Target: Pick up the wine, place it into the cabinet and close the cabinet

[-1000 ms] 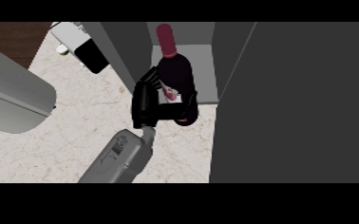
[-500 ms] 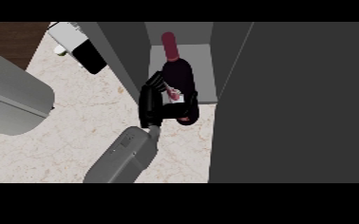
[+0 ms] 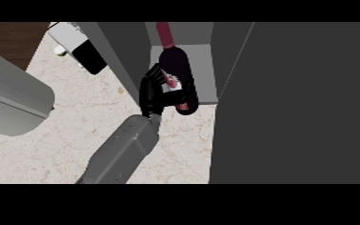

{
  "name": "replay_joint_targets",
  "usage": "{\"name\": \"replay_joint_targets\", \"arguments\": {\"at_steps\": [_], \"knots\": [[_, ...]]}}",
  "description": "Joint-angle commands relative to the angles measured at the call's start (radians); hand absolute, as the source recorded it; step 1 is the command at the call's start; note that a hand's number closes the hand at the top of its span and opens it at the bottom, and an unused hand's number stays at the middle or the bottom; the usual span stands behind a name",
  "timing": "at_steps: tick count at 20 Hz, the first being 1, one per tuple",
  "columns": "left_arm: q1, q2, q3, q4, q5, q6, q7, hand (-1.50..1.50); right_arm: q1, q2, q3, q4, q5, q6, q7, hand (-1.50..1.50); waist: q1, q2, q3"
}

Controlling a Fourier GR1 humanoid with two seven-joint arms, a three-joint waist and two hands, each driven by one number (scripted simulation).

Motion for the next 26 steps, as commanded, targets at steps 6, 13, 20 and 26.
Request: {"name": "replay_joint_targets", "arguments": {"at_steps": [6, 13, 20, 26], "knots": [[-0.230, 0.000, 0.098, 0.214, 0.056, -0.037, 0.050, 1.50, 0.055, 0.009, 0.003, -0.158, -0.084, 0.006, 0.055, -1.50, -0.006, 0.003, 0.000], [-0.342, 0.000, 0.139, 0.280, 0.064, 0.009, 0.058, 1.50, 0.115, 0.008, 0.006, -0.197, -0.100, 0.042, 0.022, -1.50, -0.013, -0.003, 0.001], [-0.396, 0.033, 0.151, 0.427, 0.006, 0.016, 0.009, 1.50, 0.108, 0.017, -0.006, -0.142, -0.106, 0.056, 0.004, -1.50, -0.010, 0.004, 0.001], [-0.491, 0.058, 0.116, 0.555, -0.069, 0.146, 0.040, -1.50, 0.088, 0.028, -0.023, -0.102, -0.121, 0.065, -0.013, -1.50, -0.015, 0.008, 0.001]]}}
